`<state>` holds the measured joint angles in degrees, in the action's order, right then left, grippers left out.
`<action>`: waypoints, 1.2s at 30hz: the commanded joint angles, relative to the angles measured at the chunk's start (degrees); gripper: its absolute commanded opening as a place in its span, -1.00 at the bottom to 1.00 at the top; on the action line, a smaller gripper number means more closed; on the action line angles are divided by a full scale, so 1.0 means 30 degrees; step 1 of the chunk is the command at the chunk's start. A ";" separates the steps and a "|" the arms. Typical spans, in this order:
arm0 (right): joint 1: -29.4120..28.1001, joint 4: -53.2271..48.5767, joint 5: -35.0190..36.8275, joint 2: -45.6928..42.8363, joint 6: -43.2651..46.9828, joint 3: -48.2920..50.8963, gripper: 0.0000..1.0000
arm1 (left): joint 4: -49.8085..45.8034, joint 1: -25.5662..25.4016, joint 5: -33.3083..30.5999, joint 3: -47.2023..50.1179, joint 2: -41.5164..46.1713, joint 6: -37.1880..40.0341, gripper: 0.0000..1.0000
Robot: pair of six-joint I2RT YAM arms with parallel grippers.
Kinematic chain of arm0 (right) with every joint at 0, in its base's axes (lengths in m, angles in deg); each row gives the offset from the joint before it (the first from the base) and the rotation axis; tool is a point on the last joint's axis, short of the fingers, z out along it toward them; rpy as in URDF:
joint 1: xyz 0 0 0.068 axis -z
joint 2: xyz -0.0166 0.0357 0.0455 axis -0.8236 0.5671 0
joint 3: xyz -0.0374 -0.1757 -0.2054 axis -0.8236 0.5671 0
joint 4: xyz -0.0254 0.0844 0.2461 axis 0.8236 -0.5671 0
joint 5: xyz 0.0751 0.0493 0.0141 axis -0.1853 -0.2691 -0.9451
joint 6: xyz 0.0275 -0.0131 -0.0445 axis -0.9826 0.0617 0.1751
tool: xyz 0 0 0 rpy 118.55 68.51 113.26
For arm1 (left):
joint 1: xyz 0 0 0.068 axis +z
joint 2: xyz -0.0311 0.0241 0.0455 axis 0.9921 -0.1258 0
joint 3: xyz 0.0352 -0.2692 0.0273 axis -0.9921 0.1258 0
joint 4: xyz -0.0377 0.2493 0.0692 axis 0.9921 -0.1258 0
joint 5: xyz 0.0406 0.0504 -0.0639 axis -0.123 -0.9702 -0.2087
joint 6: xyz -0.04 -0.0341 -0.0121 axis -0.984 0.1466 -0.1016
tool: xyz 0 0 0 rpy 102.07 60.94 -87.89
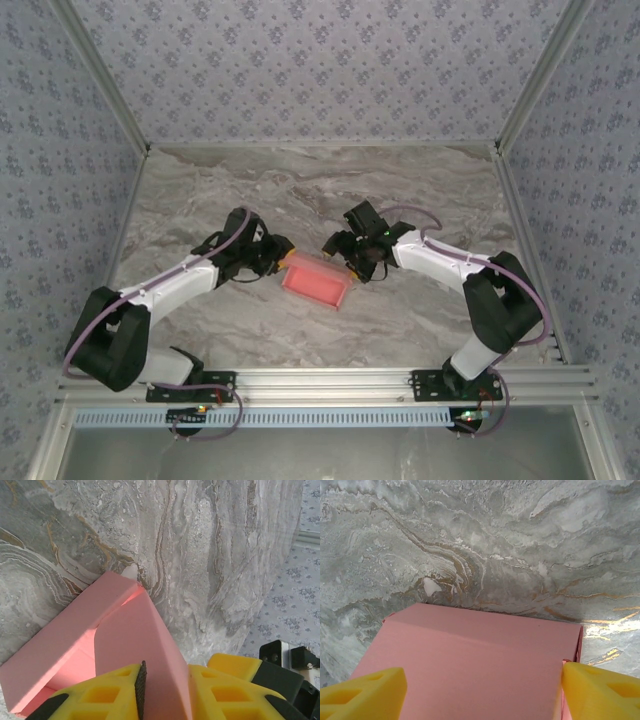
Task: Fold the paper box
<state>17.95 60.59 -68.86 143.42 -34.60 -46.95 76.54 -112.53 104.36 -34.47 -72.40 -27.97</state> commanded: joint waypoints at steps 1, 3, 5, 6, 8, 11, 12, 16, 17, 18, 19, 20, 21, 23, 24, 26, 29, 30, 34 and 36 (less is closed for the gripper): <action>-0.0071 0.0159 0.0328 0.0207 0.0228 0.0089 0.64 | -0.1161 -0.0579 0.0420 -0.0137 -0.0536 -0.0906 -0.45; -0.0077 0.0250 0.0248 0.0285 0.0219 0.0169 0.62 | -0.1225 -0.0868 0.0537 -0.0301 -0.0632 -0.0995 -0.45; -0.0087 0.0327 0.0262 0.0368 0.0224 0.0201 0.62 | -0.1355 -0.1051 0.0582 -0.0354 -0.0759 -0.1155 -0.45; -0.0070 0.0358 0.0226 0.0386 0.0228 0.0206 0.61 | -0.1387 -0.1118 0.0573 -0.0328 -0.0811 -0.1227 -0.45; -0.0081 0.0426 0.0196 0.0494 0.0225 0.0181 0.59 | -0.1379 -0.1268 0.0554 -0.0187 -0.0928 -0.1288 -0.45; -0.0070 0.0547 0.0152 0.0599 0.0249 0.0205 0.56 | -0.1157 -0.1588 0.0271 0.0252 -0.1060 -0.1440 -0.45; -0.0073 0.0535 0.0138 0.0624 0.0250 0.0187 0.56 | -0.1098 -0.1655 0.0179 0.0474 -0.1133 -0.1545 -0.46; -0.0069 0.0485 0.0268 0.0704 0.0344 0.0196 0.54 | -0.1101 -0.1683 -0.0304 0.1410 -0.1185 -0.1640 -0.48; -0.0067 0.0461 0.0342 0.0685 0.0382 0.0192 0.54 | -0.0997 -0.1682 -0.0452 0.1700 -0.1142 -0.1642 -0.49; -0.0071 0.0401 0.0436 0.0681 0.0430 0.0206 0.53 | -0.0926 -0.1686 -0.0573 0.1985 -0.1048 -0.1692 -0.50; -0.0074 0.0374 0.0513 0.0679 0.0464 0.0232 0.52 | -0.0797 -0.1685 -0.0612 0.2228 -0.1010 -0.1706 -0.51; -0.0090 0.0314 0.0592 0.0636 0.0499 0.0192 0.52 | -0.0701 -0.1718 -0.0649 0.2448 -0.0976 -0.1748 -0.52; -0.0070 0.0253 0.0642 0.0640 0.0564 0.0192 0.52 | -0.0660 -0.1716 -0.0608 0.2632 -0.0991 -0.1795 -0.52; -0.0071 0.0192 0.0737 0.0572 0.0583 0.0177 0.51 | -0.0546 -0.1713 -0.0512 0.2854 -0.1010 -0.1805 -0.53; -0.0074 0.0177 0.0782 0.0569 0.0605 0.0177 0.51 | -0.0459 -0.1737 -0.0423 0.2923 -0.1020 -0.1856 -0.53; -0.0070 0.0189 0.0784 0.0571 0.0601 0.0155 0.52 | -0.0420 -0.1712 -0.0471 0.2975 -0.0958 -0.1839 -0.53; -0.0043 0.0046 0.0767 0.0501 0.0737 0.0150 0.54 | -0.0914 -0.1712 -0.1269 0.2926 -0.0826 -0.1279 -0.52; -0.0036 -0.0071 0.0767 0.0355 0.0995 0.0116 0.54 | -0.1186 -0.1733 -0.1705 0.2910 -0.0759 -0.0855 -0.48; 0.0079 -0.2471 0.1684 -0.0596 0.4165 -0.0917 0.59 | -0.1728 -0.1715 -0.3097 0.2881 0.0133 0.1555 -0.17; 0.0005 -0.3910 0.2780 -0.1023 0.5991 -0.1440 0.62 | -0.2314 -0.1757 -0.3907 0.2960 0.0914 0.2601 0.00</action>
<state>18.19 56.61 -64.84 143.38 -25.53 -48.15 78.55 -117.47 98.28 -27.28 -71.61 -25.89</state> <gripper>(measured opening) 0.807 0.478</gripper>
